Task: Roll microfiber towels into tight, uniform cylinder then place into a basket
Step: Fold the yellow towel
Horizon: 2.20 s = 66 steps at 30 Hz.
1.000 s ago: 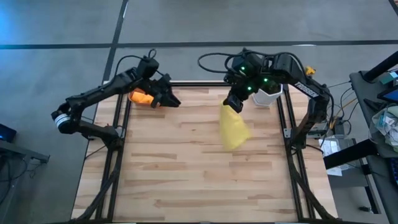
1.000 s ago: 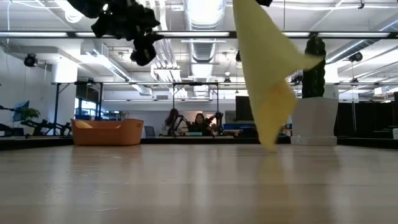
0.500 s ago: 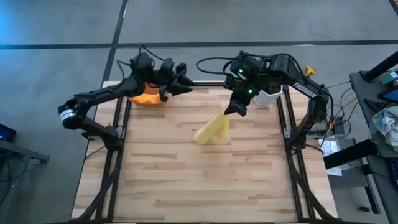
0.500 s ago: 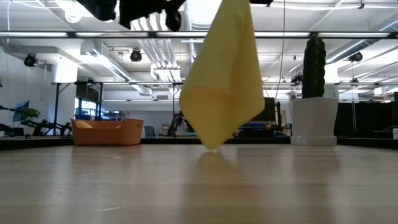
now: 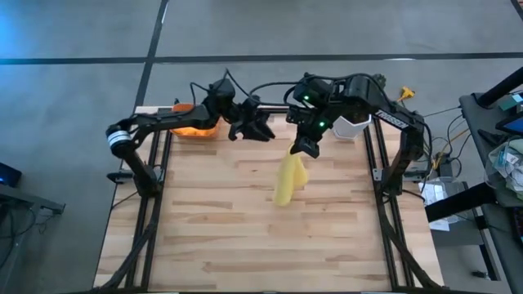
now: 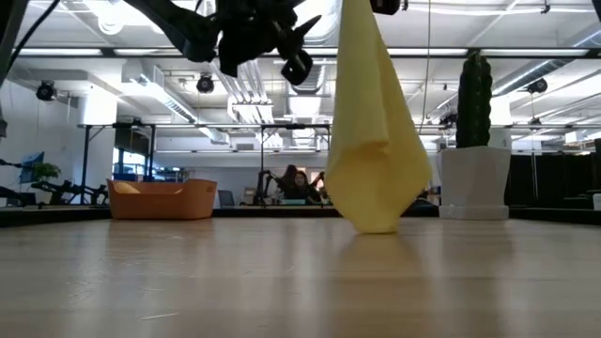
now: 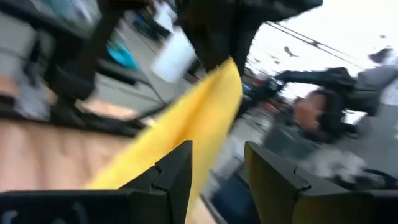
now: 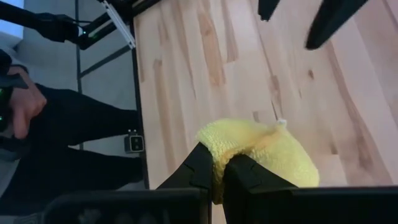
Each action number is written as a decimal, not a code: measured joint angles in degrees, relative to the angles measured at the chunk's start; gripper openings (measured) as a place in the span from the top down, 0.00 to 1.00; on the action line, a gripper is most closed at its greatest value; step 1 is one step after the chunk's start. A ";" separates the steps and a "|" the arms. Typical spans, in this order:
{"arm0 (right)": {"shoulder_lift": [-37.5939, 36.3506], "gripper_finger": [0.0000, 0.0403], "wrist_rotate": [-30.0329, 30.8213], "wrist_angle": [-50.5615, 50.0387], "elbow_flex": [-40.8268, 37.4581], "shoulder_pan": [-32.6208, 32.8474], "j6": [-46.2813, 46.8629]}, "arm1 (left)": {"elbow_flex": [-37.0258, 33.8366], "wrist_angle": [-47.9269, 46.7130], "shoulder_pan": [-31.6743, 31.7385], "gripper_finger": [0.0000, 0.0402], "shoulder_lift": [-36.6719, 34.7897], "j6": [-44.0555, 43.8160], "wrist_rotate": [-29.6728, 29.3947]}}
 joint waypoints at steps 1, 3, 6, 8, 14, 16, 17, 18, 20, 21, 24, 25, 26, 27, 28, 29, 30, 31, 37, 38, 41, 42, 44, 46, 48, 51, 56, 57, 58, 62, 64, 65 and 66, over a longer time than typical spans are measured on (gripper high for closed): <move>0.12 0.98 -0.02 0.03 0.00 0.06 0.32 | -0.24 0.35 0.00 0.68 0.36 -0.88 1.71; 0.32 0.98 -0.02 0.05 0.00 0.13 0.89 | -0.67 0.38 -0.02 0.68 0.65 -1.53 3.54; 0.34 0.98 0.00 0.04 0.00 0.37 1.61 | -0.84 0.45 -0.02 0.68 0.90 -1.04 3.78; 0.23 0.98 -0.02 0.01 0.00 0.39 2.46 | -0.85 0.47 -0.03 0.68 0.86 0.76 3.51; -0.17 0.98 0.01 -0.03 0.00 0.38 2.78 | -1.88 0.44 -1.96 0.68 -0.33 12.74 -3.57; -0.17 0.98 0.01 -0.06 0.00 0.39 2.82 | -2.20 0.21 -2.26 0.68 -0.32 15.82 -6.05; -0.17 0.98 0.01 -0.08 0.00 0.50 3.13 | -2.27 0.25 -2.39 0.68 -0.32 16.54 -7.13; -0.17 0.98 0.01 -0.08 0.02 0.48 3.31 | -2.27 0.35 -2.53 0.68 -0.32 16.93 -7.77; -0.17 0.98 0.01 -0.09 0.09 0.50 3.56 | -2.27 0.44 -2.83 0.68 -0.40 17.66 -8.45; -0.17 0.98 0.01 -0.10 0.09 0.50 3.63 | -2.27 0.37 -3.08 0.68 -0.47 17.87 -9.01; -0.27 0.98 0.01 -0.08 0.09 0.50 3.66 | -2.25 0.39 -4.06 0.68 -0.54 18.47 -12.31; -0.33 0.98 0.01 -0.08 0.09 0.50 3.72 | -2.25 0.39 -4.36 0.68 -0.56 18.88 -13.34; -0.41 0.98 0.01 -0.08 0.09 0.50 3.86 | -2.29 0.40 -4.71 0.68 -0.56 19.34 -14.39; -0.46 0.98 0.01 -0.10 0.11 0.50 3.87 | -2.41 0.36 -5.05 0.68 -0.56 19.47 -15.20; -0.46 0.98 0.01 -0.08 0.12 0.50 3.87 | -2.44 0.36 -5.33 0.68 -0.56 19.43 -15.83; -0.46 0.98 0.01 -0.08 0.11 0.50 3.83 | -2.44 0.33 -5.66 0.68 -0.56 19.39 -15.97; -0.46 0.98 0.01 -0.06 0.12 0.50 3.83 | -2.39 0.31 -6.01 0.68 -0.56 19.35 -15.97; -0.46 0.98 0.01 -0.05 0.11 0.50 3.73 | -2.15 0.33 -6.38 0.68 -0.56 19.22 -15.96; -0.50 0.98 0.58 0.03 0.13 0.48 2.41 | -1.31 0.43 -7.92 0.68 -0.82 18.12 -16.57; -0.50 0.98 0.66 0.10 0.13 0.48 2.32 | -1.39 0.37 -8.23 0.68 -0.82 18.20 -17.66; -0.50 0.98 0.66 0.50 0.13 0.48 2.33 | -1.59 0.35 -8.99 0.68 -0.69 18.39 -20.47; -0.50 0.98 0.66 0.58 0.13 0.49 2.34 | -1.62 0.38 -9.13 0.68 -0.46 18.51 -21.56; -0.50 0.98 1.05 1.22 0.13 0.51 2.34 | -1.67 0.07 -9.42 0.68 0.16 19.46 -24.13; -0.55 0.98 1.56 1.97 0.13 0.61 2.59 | -1.74 -0.28 -9.60 0.68 0.74 20.19 -26.35; -0.57 0.98 1.56 2.48 0.13 0.63 2.61 | -1.74 -0.24 -9.77 0.68 1.03 21.04 -28.19; -0.61 0.98 1.57 2.74 0.27 0.63 2.76 | -1.70 -0.17 -9.88 0.68 1.03 21.33 -29.72; -0.68 0.98 2.92 3.14 2.00 0.63 2.76 | -1.74 -0.51 -9.90 0.68 1.06 21.44 -29.65; -0.68 0.98 3.68 3.13 2.55 0.63 2.73 | -1.74 -1.34 -9.92 0.68 1.06 21.93 -29.31; -0.68 0.98 4.47 3.14 3.27 0.63 2.69 | -1.77 -2.67 -10.00 0.68 1.06 22.92 -29.24; -0.71 0.98 6.41 3.49 6.62 0.61 2.67 | -2.01 -8.08 -10.12 0.68 1.10 29.51 -29.13; -0.74 0.98 6.67 3.46 7.83 0.61 2.74 | -2.26 -9.96 -9.84 0.68 1.10 32.42 -29.47; -0.74 0.98 6.65 3.42 8.20 0.61 2.78 | -2.40 -10.99 -9.63 0.68 1.10 33.56 -30.22; -0.74 0.98 6.65 3.24 8.48 0.65 3.05 | -2.46 -12.18 -9.21 0.68 1.10 34.66 -30.83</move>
